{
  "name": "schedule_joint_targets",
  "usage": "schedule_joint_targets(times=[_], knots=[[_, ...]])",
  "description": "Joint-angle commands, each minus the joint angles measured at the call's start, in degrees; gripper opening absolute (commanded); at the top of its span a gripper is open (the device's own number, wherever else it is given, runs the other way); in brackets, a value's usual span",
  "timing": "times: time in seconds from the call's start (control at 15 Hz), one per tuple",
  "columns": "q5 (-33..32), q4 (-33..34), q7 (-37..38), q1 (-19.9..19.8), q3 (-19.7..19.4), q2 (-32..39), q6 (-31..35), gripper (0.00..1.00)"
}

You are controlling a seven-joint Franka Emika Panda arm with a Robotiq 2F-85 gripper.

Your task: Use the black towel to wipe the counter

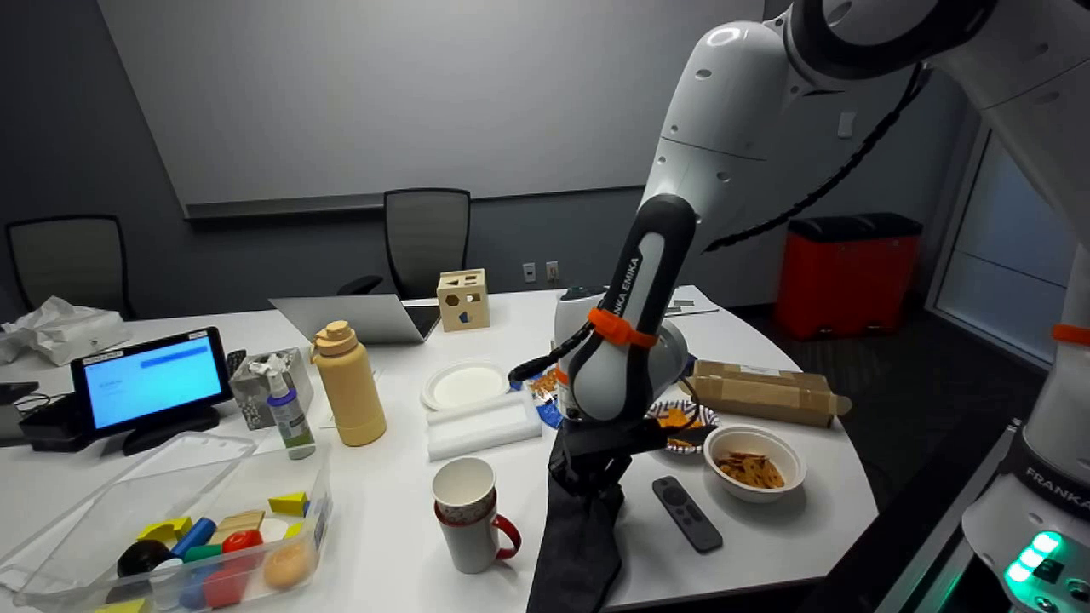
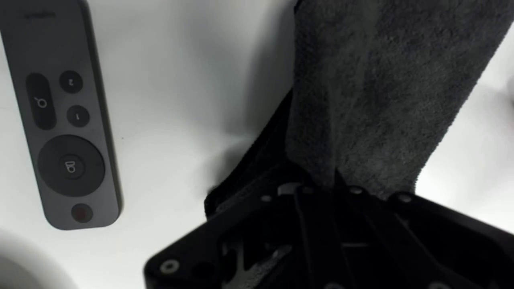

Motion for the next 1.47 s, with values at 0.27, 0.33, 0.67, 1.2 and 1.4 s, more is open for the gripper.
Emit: schedule_joint_targets(times=[0.27, 0.33, 0.67, 1.2, 1.4], knots=[[-0.59, 0.92, -1.37, 0.94, -6.03, 0.97, -1.10, 0.02], [-0.54, 1.49, -1.01, 0.88, -7.21, 1.15, -0.43, 0.02], [2.54, 7.95, 1.14, -1.29, -8.23, 4.26, 0.88, 0.02], [4.28, 17.48, 5.06, 0.45, -5.60, 10.47, -0.93, 0.02], [4.13, 15.98, 3.97, 0.27, -4.04, 9.29, -2.89, 0.02]])
